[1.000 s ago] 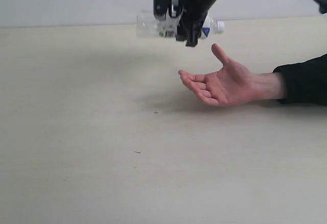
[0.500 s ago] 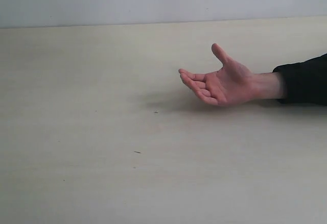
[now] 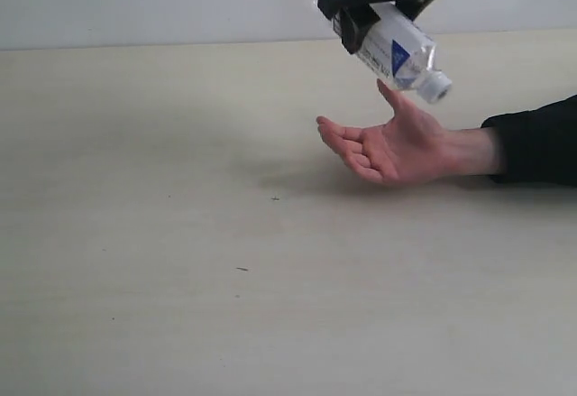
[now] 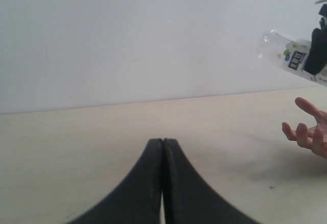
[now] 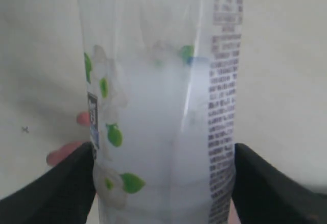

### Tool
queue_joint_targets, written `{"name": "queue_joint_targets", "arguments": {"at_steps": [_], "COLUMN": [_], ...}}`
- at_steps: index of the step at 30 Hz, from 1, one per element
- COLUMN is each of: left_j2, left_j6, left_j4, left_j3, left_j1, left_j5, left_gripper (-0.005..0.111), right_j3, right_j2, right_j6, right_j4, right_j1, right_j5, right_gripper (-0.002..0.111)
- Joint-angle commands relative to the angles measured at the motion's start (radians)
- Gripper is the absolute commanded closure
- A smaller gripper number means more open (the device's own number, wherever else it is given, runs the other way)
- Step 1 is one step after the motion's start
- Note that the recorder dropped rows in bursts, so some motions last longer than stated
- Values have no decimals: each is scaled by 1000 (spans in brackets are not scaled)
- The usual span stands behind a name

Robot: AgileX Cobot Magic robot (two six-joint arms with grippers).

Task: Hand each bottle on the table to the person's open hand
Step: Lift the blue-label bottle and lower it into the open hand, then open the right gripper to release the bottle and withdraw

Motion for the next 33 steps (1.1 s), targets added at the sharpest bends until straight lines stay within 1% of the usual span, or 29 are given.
{"name": "queue_joint_targets", "arguments": {"at_steps": [1, 8, 16, 18, 22, 23, 24, 25, 26, 27, 28, 29, 33], "left_j2": [-1, -1, -1, -1, -1, -1, -1, -1, -1, -1, -1, -1, -1], "left_j6": [-7, -7, -7, -7, -7, -7, -7, -7, -7, -7, -7, -7, -7], "left_j4": [-1, -1, -1, -1, -1, -1, -1, -1, -1, -1, -1, -1, -1], "left_j3": [1, 1, 1, 1, 1, 1, 1, 1, 1, 1, 1, 1, 1], "left_j1": [2, 2, 2, 2, 2, 2, 2, 2, 2, 2, 2, 2, 2], "left_j5": [-2, -2, -2, -2, -2, -2, -2, -2, -2, -2, -2, -2, -2], "left_gripper": [107, 107, 107, 107, 107, 107, 107, 107, 107, 107, 107, 107, 107], "right_j3": [148, 281, 314, 314, 314, 314, 314, 314, 314, 314, 314, 314, 314], "right_j2": [-77, -66, -25, -17, 2, 11, 15, 17, 17, 15, 15, 15, 9], "right_j6": [-8, 1, 44, 44, 44, 44, 44, 41, 25, 23, 23, 23, 23], "right_j4": [-1, 54, 32, 32, 32, 32, 32, 32, 32, 32, 32, 32, 32], "right_j1": [-4, -4, -4, -4, -4, -4, -4, -4, -4, -4, -4, -4, -4], "right_j5": [1, 1, -94, -107, -87, -66, -66, -66, -66, -66, -73, -76, -72], "right_gripper": [108, 108, 108, 105, 87, 72, 66, 58, 46, 41, 33, 28, 19]}}
